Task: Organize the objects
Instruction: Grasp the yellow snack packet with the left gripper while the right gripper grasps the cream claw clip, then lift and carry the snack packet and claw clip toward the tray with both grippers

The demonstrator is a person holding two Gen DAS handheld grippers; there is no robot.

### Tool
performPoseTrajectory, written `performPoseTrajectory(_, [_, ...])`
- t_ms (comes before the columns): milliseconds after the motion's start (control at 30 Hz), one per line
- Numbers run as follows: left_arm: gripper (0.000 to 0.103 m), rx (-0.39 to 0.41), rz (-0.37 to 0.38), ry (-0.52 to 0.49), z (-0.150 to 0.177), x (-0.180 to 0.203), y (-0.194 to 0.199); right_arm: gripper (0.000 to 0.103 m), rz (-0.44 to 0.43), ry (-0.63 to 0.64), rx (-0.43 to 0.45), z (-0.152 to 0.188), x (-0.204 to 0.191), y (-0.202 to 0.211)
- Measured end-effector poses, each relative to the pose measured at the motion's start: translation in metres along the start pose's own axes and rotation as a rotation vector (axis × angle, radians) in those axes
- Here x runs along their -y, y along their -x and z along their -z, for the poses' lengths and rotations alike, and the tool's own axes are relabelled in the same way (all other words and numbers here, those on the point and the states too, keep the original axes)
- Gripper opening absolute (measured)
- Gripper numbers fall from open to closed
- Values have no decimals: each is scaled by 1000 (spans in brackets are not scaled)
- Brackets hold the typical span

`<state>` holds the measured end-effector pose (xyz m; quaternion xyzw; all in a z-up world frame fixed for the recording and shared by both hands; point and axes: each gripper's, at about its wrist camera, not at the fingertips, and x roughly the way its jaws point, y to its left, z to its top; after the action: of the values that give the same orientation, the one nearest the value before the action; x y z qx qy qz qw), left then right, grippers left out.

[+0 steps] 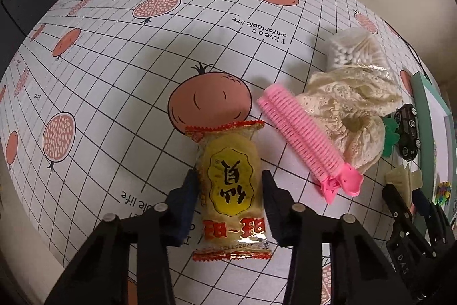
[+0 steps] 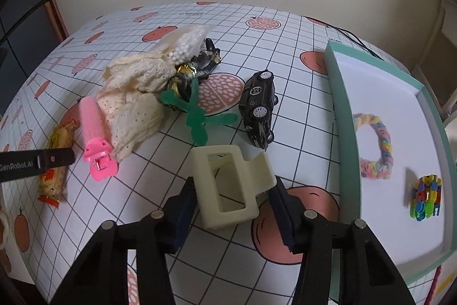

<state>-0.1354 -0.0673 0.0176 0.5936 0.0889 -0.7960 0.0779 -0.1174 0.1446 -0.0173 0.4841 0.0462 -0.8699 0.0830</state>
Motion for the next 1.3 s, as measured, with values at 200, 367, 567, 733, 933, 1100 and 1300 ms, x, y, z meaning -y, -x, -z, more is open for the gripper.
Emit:
performPoseTrajectory(200, [39,1,5,6,-1,-5,2,53,-15,-9,1,2,1,1])
performPoseTrajectory(367, [39,-2,18,23,-2,-10,5,53,-28,-20,2,2,1,2])
performPoseTrajectory(567, [39,7,28,41,-4,-16,10,53,-36,-26,20,1,2,8])
performPoseTrajectory(733, [38,56,24,41,3,-18,27,53,-49,-31,37,-2,3,14])
performPoseTrajectory(933, [38,88,24,50,-4,1,38,53,-62,-29,52,-4,3,21])
performPoseTrajectory(1100, [38,106,28,55,-15,-3,23,53,-74,-39,70,-8,6,27])
performPoseTrajectory(1300, [38,187,12,45,-15,-2,39,53,-80,-55,95,-11,10,34])
